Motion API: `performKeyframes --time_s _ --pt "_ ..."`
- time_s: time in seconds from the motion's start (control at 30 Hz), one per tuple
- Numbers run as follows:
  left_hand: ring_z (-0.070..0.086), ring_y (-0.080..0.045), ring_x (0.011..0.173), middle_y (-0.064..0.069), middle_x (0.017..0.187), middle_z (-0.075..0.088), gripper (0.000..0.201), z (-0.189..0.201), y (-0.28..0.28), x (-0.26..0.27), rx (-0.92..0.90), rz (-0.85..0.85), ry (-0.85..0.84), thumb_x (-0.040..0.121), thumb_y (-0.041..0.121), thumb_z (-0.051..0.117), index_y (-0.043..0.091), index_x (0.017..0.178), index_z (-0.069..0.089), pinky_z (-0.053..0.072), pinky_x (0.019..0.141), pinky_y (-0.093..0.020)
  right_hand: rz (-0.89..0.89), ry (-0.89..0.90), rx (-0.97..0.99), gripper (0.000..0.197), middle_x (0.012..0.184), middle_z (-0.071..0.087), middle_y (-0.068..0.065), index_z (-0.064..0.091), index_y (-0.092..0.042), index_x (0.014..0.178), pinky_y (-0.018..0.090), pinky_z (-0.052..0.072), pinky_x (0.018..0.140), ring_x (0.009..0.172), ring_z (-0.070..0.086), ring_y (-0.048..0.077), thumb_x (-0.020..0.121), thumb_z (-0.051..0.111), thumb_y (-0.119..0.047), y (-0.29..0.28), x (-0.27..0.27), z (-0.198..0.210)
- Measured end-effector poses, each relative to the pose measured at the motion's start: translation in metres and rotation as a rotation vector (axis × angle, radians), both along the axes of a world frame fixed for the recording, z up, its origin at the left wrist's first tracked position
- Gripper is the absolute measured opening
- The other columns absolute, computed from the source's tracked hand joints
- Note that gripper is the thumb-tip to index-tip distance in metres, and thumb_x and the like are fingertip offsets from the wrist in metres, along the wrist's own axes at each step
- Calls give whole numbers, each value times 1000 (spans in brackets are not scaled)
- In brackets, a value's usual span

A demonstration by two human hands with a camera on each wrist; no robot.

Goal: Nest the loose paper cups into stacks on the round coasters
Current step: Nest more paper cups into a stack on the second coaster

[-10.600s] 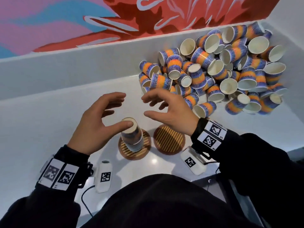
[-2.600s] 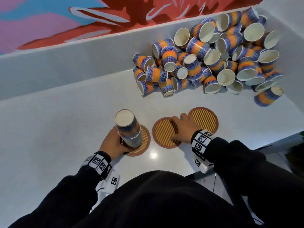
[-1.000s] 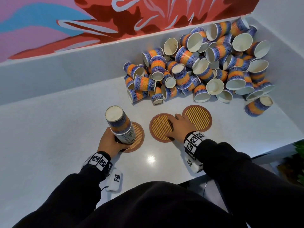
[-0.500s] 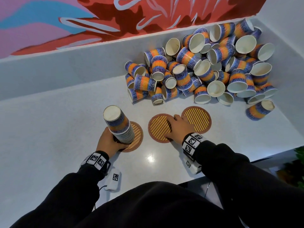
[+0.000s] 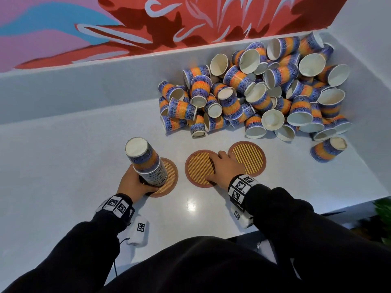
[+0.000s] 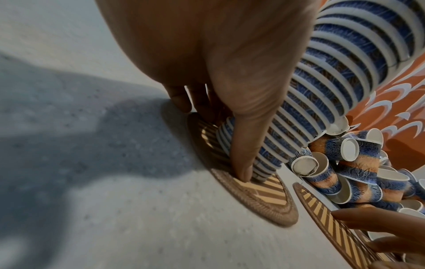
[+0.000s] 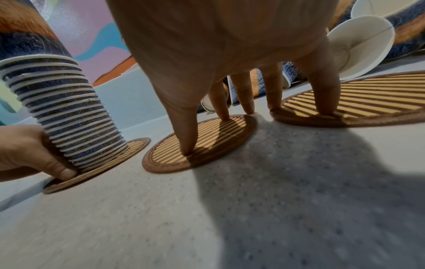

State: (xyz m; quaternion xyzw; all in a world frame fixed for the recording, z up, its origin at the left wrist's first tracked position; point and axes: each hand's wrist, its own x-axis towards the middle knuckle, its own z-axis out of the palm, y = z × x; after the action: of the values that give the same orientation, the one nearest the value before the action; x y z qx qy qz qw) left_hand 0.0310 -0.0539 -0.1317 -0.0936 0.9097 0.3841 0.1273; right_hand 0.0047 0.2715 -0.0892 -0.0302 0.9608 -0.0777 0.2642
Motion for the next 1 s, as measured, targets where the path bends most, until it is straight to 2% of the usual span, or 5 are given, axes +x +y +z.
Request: performKeyframes --time_s 0.4,0.53,0.7,0.83,1.0 --pt "70 -23 106 4 112 75 82 6 10 -1 -30 61 -66 52 19 103 21 125 64 57 97 -42 63 26 -5 86 147 45 4 31 -30 155 63 51 100 144 37 37 87 70 -65 8 -3 -2" --pt "68 -18 103 5 111 73 76 6 14 3 10 124 -79 58 4 100 17 124 64 56 84 -25 63 19 -82 85 145 47 3 34 -33 155 63 48 104 142 38 35 86 72 -63 15 -7 0" --pt "63 -22 121 4 130 67 96 42 15 9 76 72 -60 54 16 104 42 129 50 50 104 -42 39 58 -282 79 146 53 3 50 -26 149 51 43 115 136 49 28 84 79 -60 43 -16 9" --pt "46 -16 136 1 154 46 108 109 15 26 145 198 249 69 19 97 52 145 28 40 112 -40 -15 213 -342 59 135 60 3 67 -27 130 48 48 108 125 57 27 79 85 -50 100 -22 28" --pt "54 -8 133 19 141 55 70 202 37 14 120 376 841 90 60 74 32 149 50 42 108 -22 -130 446 -304 50 137 58 10 70 -20 128 49 45 111 128 54 35 81 87 -23 178 -42 50"
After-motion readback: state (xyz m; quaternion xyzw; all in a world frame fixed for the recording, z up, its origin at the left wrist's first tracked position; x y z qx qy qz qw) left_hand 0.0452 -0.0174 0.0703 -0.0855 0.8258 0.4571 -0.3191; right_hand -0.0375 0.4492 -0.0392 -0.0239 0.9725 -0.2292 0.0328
